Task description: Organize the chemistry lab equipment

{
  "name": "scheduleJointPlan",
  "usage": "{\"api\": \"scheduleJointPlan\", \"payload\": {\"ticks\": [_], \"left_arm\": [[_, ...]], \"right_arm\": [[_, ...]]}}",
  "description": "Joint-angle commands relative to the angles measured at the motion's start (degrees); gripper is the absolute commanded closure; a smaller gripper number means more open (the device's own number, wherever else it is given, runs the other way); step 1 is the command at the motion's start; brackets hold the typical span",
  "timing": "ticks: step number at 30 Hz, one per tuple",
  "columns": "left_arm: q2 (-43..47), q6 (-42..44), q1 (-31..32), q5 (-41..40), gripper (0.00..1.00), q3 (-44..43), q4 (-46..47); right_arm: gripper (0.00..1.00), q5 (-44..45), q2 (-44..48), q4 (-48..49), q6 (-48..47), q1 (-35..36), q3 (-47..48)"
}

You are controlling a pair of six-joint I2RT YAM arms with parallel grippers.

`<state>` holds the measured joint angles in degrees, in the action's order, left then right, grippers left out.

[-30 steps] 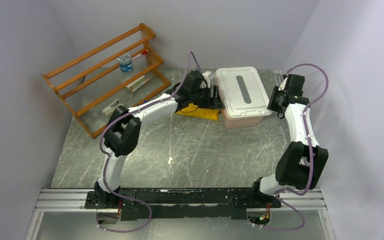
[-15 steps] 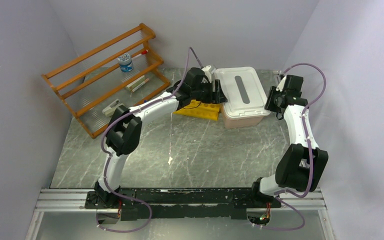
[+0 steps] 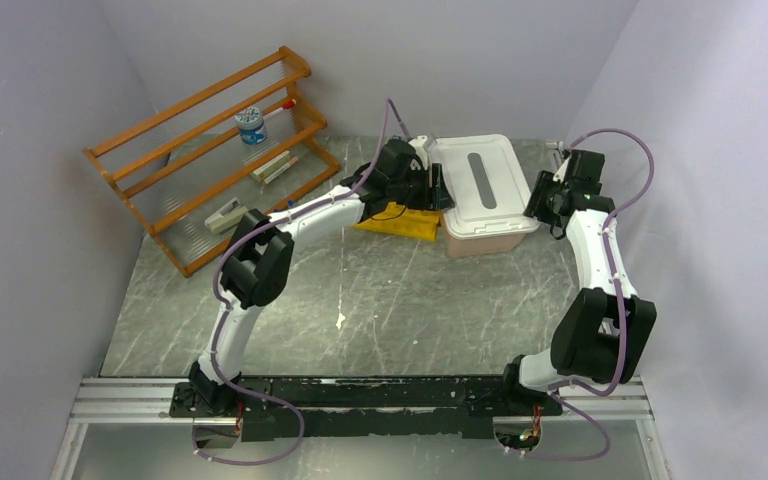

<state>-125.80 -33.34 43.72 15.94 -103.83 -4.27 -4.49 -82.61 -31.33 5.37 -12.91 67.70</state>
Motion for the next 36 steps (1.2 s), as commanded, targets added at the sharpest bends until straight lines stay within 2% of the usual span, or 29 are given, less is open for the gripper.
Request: {"api": "scheduleJointPlan", "payload": {"ticks": [1, 6, 9, 13, 16, 21, 25, 26, 27, 28, 33, 36], "left_arm": [[-1.8, 5.0, 0.12, -0.62, 0.35, -3.55, -6.39], [-0.66, 8.15, -0.19, 1.17, 0.25, -10.0, -8.69], [0.91, 9.74, -0.52, 0.77, 0.23, -12.36, -10.1], [3.55, 11.68, -1.82, -0.7, 0.24, -16.58, -15.56], [8.17, 12.37, -3.4, -1.47, 0.23, -15.72, -18.02], [20.53, 17.29, -4.79, -1.5, 0.2, -3.19, -16.92], [29.42, 17.92, -4.79, -4.05, 0.18, 5.48, -20.34], [31.63, 18.04, -4.79, -4.82, 0.18, 7.67, -21.47], [33.97, 18.25, -4.79, -5.9, 0.18, 10.3, -22.49], [36.65, 18.25, -4.79, -6.97, 0.18, 12.89, -23.3], [53.25, 18.46, -4.79, -15.0, 0.17, 26.96, -26.13], [63.62, 17.99, -4.79, -24.23, 0.16, 33.3, -28.62]], "right_arm": [[0.47, 0.92, 1.52, 1.43, 4.34, 0.6, -0.56], [0.5, 2.73, 3.31, 3.16, 9.21, 0.6, -1.0], [0.51, 1.11, 4.08, 4.66, 11.18, 0.6, -2.15], [0.5, -0.04, 6.36, 6.57, 13.96, 0.69, -3.36], [0.48, 0.7, 9.04, 5.54, 16.92, 0.77, -3.11], [0.43, -1.6, 16.3, 3.55, 19.33, 1.33, -4.77], [0.35, -3.18, 21.18, -2.05, 19.08, 2.71, -5.96], [0.26, -3.28, 22.23, -4.42, 18.77, 2.87, -6.0], [0.11, -3.73, 23.5, -6.13, 18.18, 2.95, -5.88], [0.02, -3.89, 24.73, -8.11, 17.8, 2.97, -5.65], [0.0, -2.46, 31.28, -15.64, 18.05, 4.95, -6.11], [0.0, -0.16, 33.17, -20.09, 20.23, 5.41, -6.3]]}}
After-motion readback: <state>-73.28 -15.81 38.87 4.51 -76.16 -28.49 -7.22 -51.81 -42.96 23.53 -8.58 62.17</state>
